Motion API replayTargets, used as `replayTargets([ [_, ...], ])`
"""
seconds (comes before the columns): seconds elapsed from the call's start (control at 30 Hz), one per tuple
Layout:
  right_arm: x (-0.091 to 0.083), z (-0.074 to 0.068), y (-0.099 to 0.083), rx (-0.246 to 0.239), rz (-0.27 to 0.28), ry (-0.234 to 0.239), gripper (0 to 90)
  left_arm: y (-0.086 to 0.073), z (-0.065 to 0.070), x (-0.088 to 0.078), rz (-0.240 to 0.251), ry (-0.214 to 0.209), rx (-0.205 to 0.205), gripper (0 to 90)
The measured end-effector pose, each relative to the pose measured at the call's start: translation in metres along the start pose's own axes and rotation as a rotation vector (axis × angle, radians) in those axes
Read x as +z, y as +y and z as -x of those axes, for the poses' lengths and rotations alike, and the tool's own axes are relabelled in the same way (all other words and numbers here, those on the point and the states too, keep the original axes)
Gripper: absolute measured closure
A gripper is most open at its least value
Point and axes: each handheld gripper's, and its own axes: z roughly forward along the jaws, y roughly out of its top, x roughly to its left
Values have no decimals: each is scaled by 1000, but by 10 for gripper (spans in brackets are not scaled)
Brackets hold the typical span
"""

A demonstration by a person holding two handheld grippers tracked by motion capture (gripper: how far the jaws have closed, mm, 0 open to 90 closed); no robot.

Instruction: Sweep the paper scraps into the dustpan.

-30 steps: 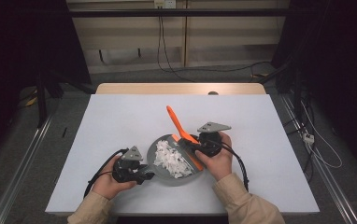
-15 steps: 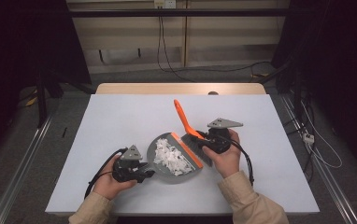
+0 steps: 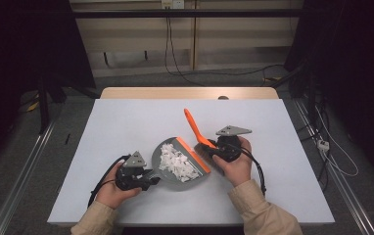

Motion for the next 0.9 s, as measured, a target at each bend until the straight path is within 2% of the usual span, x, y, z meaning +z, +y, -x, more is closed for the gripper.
replayTargets([
  [0.17, -2, 5, -1, -1, -2, -32, 712, -1, 1, -1, -15, 0, 0, 628],
  [0.2, -1, 6, -2, 2, -5, -39, 712, -1, 0, -2, -17, -19, -1, 628],
  [0.3, 2, 9, -6, -14, -26, -65, 712, -1, 0, -4, -27, -31, 7, 628],
  [0.33, 3, 9, -7, -17, -31, -61, 713, -1, 1, -5, -34, -17, 10, 628],
  [0.47, 5, -3, -8, -48, -36, -3, 712, 0, 0, -1, -35, -25, 1, 628],
  [0.57, 6, -9, -6, -36, -23, 49, 712, 1, 1, -1, -31, -16, 14, 627],
  [0.6, 6, -12, -5, -42, -22, 54, 713, 1, 1, 0, -25, -11, 16, 627],
  [0.7, 4, -16, -1, -27, -7, 113, 713, 2, 2, 3, -14, -10, 12, 627],
  [0.73, 3, -18, 0, -33, -3, 111, 713, 2, 2, 3, -17, 4, 11, 627],
  [0.9, -2, -16, 5, -36, 23, 107, 712, 2, 1, 3, -7, -9, 11, 627],
])
